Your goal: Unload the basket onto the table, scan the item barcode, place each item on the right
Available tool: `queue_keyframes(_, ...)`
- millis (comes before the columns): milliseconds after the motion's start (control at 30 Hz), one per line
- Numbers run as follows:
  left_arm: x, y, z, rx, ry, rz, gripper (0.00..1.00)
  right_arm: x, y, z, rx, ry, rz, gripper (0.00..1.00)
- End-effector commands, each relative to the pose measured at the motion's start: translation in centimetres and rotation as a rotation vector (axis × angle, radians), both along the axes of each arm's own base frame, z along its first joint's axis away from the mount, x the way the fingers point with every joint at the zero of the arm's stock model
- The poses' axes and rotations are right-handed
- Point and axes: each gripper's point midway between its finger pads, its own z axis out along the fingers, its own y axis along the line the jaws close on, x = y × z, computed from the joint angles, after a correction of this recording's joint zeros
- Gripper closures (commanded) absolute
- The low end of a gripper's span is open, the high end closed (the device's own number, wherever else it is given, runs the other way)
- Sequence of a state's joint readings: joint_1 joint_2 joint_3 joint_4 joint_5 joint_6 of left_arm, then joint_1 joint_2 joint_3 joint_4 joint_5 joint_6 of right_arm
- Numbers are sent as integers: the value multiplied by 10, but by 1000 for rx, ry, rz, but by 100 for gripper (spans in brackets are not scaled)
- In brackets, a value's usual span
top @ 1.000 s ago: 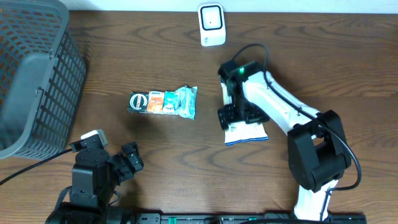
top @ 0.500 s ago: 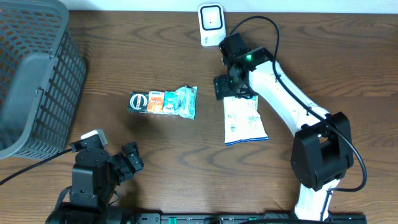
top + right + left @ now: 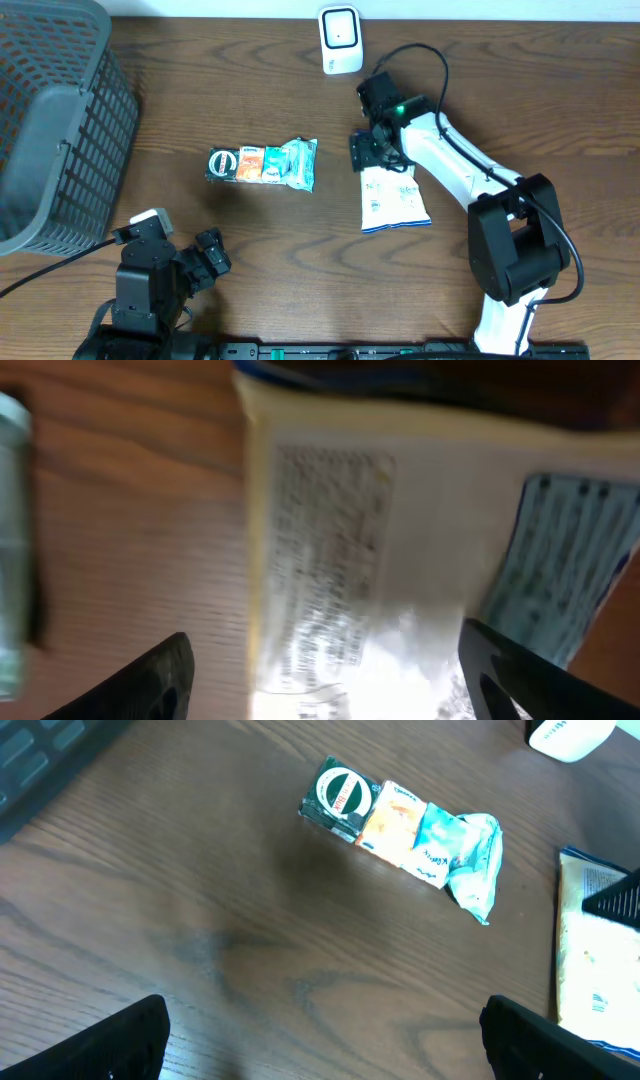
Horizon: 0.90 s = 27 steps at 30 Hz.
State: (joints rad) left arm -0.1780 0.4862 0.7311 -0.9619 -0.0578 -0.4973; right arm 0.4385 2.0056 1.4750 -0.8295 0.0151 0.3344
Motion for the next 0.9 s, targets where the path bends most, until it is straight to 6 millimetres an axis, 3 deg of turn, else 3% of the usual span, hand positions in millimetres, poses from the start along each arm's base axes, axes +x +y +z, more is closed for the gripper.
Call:
queue_keyframes(0,0,1,2,2,-7,3,2,-1,-17,-10,-34,18,-39,2)
queue_keyframes(167,0,1,2,2,-7,3,2,5,-14,5,-27,7,-39,1)
queue_keyframes(500,0,1,2,2,-7,3,2,16,-19,62,-22,-4,-61,1)
queue_keyframes(867,0,1,2,2,-7,3,2,27,-74,61,71,60,-161,1)
